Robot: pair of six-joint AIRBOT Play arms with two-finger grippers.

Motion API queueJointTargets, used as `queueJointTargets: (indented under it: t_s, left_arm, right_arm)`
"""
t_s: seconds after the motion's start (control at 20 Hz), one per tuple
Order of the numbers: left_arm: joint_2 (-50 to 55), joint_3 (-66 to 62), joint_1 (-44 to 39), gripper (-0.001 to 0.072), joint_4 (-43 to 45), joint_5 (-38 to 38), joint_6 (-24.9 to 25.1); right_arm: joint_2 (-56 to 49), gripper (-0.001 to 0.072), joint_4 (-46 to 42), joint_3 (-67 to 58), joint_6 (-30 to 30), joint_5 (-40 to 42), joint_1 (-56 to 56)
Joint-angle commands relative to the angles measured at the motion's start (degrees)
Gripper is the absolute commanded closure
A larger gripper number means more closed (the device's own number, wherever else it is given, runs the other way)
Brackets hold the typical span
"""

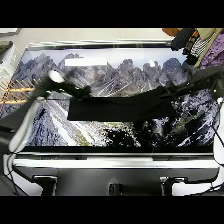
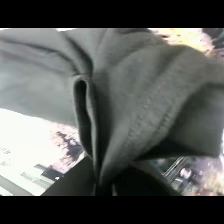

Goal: Fold the clothes and pants, and hang the long-sleeved shirts on hangers.

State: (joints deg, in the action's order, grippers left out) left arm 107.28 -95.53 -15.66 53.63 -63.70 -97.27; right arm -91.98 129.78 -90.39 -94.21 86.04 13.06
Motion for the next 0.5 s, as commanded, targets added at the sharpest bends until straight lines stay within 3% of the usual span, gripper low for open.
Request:
queueJointTargets:
  t_s: [0.0,0.15,0.45]
  left_arm:
    - [6.6,0.0,-11.7,0.0692,-15.0,13.7,-1.9]
    - [10.3,-1.1,-18.6,0.0692,-21.0,18.8,-2.3]
    - [16.4,-7.7,-25.3,0.0693,-23.9,19.6,-6.8]
  right_arm:
    - [3.0,0.0683,-1.3,-4.9,5.4,4.7,0.0]
    - [4.9,0.0683,-1.3,-7.3,6.6,5.8,0.0]
    - [7.1,0.0683,-0.9,-7.4,7.5,5.1,0.0]
